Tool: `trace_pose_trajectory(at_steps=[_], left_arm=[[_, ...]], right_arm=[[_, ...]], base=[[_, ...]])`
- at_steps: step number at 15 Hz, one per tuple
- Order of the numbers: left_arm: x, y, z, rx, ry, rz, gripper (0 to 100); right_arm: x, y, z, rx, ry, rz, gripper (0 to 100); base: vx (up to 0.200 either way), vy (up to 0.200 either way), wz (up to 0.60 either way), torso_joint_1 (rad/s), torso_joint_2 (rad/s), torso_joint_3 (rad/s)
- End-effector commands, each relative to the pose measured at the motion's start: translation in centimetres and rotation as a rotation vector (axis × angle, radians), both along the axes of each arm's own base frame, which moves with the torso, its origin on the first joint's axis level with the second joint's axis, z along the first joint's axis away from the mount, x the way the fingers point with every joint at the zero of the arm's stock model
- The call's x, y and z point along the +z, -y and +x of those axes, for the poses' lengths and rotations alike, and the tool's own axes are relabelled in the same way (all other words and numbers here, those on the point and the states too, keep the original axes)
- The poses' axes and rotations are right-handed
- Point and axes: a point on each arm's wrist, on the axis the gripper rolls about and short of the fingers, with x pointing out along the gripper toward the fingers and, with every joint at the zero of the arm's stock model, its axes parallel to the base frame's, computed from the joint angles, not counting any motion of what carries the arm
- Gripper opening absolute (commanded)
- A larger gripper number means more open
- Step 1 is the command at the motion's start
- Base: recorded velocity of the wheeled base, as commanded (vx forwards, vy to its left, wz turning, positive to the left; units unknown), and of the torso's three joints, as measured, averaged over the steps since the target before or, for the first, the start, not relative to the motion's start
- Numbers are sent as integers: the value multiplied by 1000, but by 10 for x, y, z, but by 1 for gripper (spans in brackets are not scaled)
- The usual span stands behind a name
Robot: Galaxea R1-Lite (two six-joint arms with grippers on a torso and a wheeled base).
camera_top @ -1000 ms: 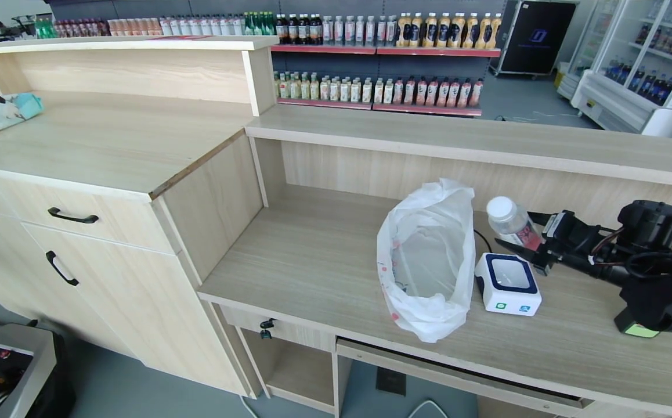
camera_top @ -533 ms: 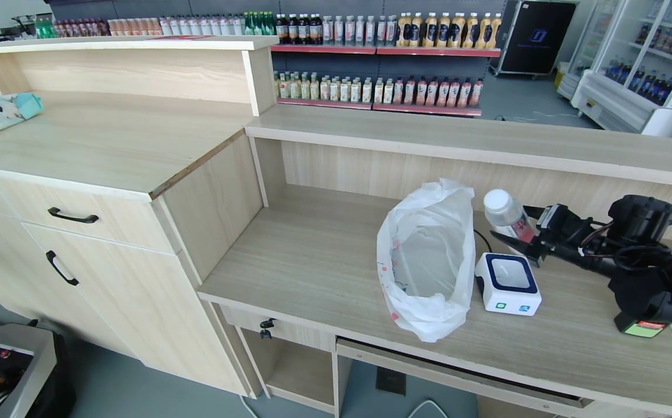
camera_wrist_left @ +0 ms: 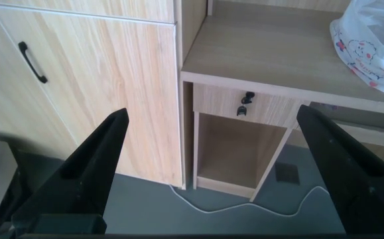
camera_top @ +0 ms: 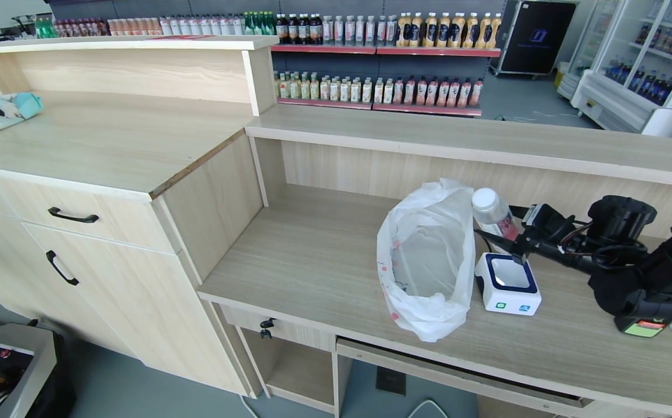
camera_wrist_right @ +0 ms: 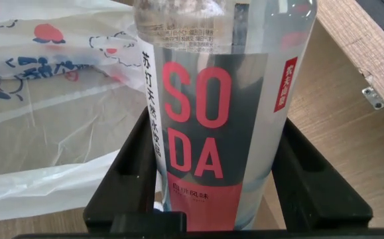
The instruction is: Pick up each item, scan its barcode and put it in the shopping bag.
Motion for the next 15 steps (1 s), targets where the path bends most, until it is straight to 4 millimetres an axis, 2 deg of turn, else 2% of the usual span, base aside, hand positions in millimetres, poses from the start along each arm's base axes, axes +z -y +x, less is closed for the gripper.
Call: trace_pose_trajectory(at_steps=[1,4,6,7,9,10,11,13,15], left_arm=[[0,0,0,0,-1,0,100],[0,0,0,0,-1,0,100],[0,0,0,0,-1,0,100],[0,0,0,0,-1,0,100],[0,0,0,0,-1,0,100],[0,0,0,0,-1,0,100],[0,0,0,0,-1,0,100],[0,0,0,0,-1,0,100],[0,0,0,0,-1,0,100]], right_arm=[[-5,0,4,1,-4,1,0],[-4,0,5,1,3,3,0],[10,-1,-1,1,23,8,0],[30,-2,-17,-1,27,27,0],[76,-1,-66,-35,-14,135,0],[94,6,-83,-79,-16,168,0],[118,22,-111,-168,-45,217,0],[126,57,-155,-354,-116,243,0],[128,73,-192,-480,-148,258,0]], base=[[0,0,0,0,0,0],[0,0,0,0,0,0],[0,0,0,0,0,0],[0,0,0,0,0,0],[0,0,0,0,0,0],[0,0,0,0,0,0],[0,0,0,0,0,0],[0,0,0,0,0,0],[0,0,0,0,0,0]])
